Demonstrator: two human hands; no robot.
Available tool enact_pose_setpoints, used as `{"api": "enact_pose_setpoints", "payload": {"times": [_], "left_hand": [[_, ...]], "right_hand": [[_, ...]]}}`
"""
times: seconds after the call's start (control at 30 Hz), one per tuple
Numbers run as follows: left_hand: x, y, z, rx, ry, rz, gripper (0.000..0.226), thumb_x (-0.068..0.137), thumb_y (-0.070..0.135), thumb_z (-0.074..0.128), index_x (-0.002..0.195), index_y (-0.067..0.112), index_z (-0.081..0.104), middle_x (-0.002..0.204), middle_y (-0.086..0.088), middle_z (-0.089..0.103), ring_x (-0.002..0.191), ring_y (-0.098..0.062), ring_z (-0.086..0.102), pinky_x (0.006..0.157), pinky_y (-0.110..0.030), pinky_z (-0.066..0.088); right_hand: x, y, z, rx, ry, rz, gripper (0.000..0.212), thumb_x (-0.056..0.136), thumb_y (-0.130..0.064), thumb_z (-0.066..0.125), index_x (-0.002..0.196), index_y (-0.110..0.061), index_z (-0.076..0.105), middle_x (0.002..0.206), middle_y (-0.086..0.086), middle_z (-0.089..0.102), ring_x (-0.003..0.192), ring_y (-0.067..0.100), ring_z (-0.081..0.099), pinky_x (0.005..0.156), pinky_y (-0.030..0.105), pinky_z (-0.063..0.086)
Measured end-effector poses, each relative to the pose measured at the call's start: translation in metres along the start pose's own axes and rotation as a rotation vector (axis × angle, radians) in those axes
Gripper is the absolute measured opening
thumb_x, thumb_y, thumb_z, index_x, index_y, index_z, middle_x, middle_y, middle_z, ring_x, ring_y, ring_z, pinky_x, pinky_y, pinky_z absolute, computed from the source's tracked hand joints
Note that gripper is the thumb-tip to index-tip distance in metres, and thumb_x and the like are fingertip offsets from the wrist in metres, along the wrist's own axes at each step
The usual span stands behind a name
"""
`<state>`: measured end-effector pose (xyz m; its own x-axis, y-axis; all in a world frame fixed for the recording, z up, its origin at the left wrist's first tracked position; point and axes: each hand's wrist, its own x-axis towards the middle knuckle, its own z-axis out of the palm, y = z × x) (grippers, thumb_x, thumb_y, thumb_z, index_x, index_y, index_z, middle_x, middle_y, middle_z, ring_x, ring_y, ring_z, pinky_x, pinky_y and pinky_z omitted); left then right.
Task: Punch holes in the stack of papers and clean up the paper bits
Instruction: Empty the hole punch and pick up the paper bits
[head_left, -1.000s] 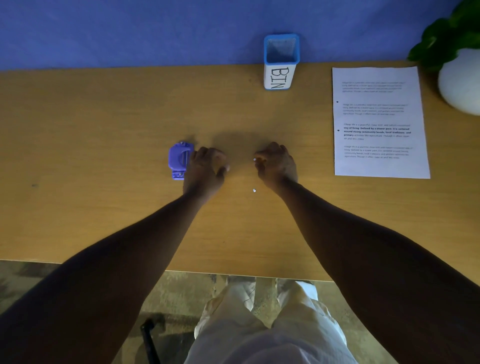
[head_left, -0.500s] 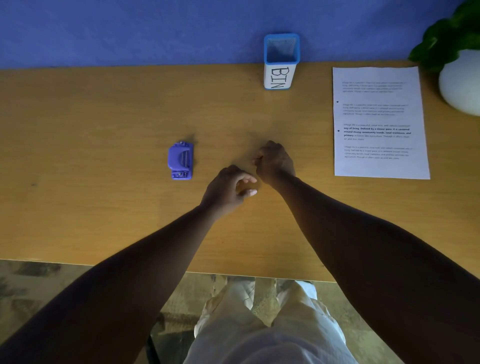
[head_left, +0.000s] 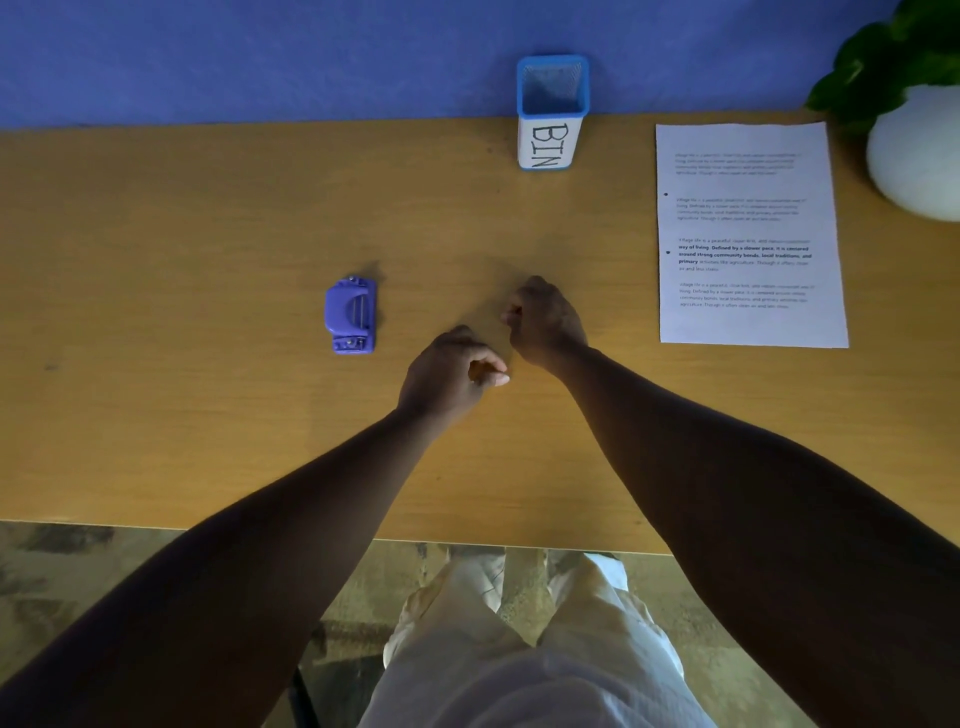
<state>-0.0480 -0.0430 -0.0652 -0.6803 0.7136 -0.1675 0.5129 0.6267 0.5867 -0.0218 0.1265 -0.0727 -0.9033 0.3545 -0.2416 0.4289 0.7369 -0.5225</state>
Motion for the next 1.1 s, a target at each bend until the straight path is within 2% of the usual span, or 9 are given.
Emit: {"api": "enact_pose_setpoints", "payload": {"times": [0.23,0.47,0.57,0.77,0.9,1.0,1.1], "left_hand": [[-0.002,0.004,0.003,0.173,0.049,0.015,0.010,0.087,0.033,0.072,0.094,0.028,0.075,0.101,0.008,0.062,0.089,-0.010,0.062,0.064,-0.025,0.048],[-0.005,0.007,0.016,0.292,0.054,-0.062,0.020,0.096,0.040,0.058,0.102,0.027,0.071,0.111,0.005,0.060,0.091,-0.017,0.063,0.079,-0.034,0.046],[-0.005,0.008,0.016,0.259,0.047,-0.080,0.019,0.096,0.038,0.058,0.102,0.024,0.071,0.111,0.003,0.060,0.092,-0.017,0.063,0.078,-0.033,0.044],[-0.003,0.007,0.012,0.137,0.068,-0.189,0.017,0.098,0.033,0.056,0.102,0.022,0.068,0.115,0.002,0.057,0.093,-0.017,0.064,0.074,-0.034,0.053],[0.008,0.006,0.006,0.084,0.110,-0.264,0.019,0.099,0.034,0.055,0.106,0.021,0.068,0.117,0.002,0.057,0.093,-0.018,0.065,0.072,-0.030,0.047],[0.023,0.010,-0.002,0.031,0.141,-0.291,0.019,0.099,0.032,0.056,0.108,0.021,0.067,0.116,0.001,0.058,0.092,-0.019,0.065,0.070,-0.027,0.040],[0.044,0.018,-0.014,-0.035,0.175,-0.286,0.014,0.099,0.029,0.055,0.104,0.024,0.067,0.115,0.002,0.059,0.092,-0.018,0.066,0.071,-0.025,0.040]], "right_hand": [[-0.002,0.005,-0.001,0.065,0.000,0.027,0.012,0.094,-0.018,0.060,0.097,-0.008,0.066,0.111,0.008,0.055,0.099,0.023,0.057,0.081,0.034,0.049],[-0.004,0.009,0.001,0.136,0.004,0.057,0.012,0.093,-0.016,0.060,0.094,-0.007,0.068,0.110,0.008,0.056,0.094,0.022,0.058,0.075,0.027,0.043],[-0.004,0.009,-0.001,0.185,0.004,0.074,0.010,0.093,-0.014,0.060,0.091,-0.008,0.067,0.108,0.007,0.056,0.092,0.021,0.059,0.073,0.027,0.044],[-0.004,0.009,-0.006,0.283,0.032,0.103,0.014,0.093,-0.016,0.060,0.089,-0.004,0.065,0.104,0.010,0.057,0.085,0.019,0.055,0.071,0.026,0.041],[-0.001,0.008,-0.010,0.351,0.052,0.145,0.012,0.094,-0.018,0.060,0.092,-0.007,0.063,0.101,0.007,0.060,0.083,0.017,0.055,0.067,0.025,0.039],[0.004,0.005,-0.017,0.406,0.082,0.172,0.014,0.094,-0.019,0.060,0.099,-0.007,0.065,0.099,0.005,0.065,0.087,0.019,0.060,0.067,0.026,0.045],[0.013,0.000,-0.031,0.446,0.155,0.161,0.013,0.093,-0.017,0.060,0.099,-0.006,0.066,0.098,0.007,0.067,0.088,0.019,0.062,0.072,0.029,0.049]]}}
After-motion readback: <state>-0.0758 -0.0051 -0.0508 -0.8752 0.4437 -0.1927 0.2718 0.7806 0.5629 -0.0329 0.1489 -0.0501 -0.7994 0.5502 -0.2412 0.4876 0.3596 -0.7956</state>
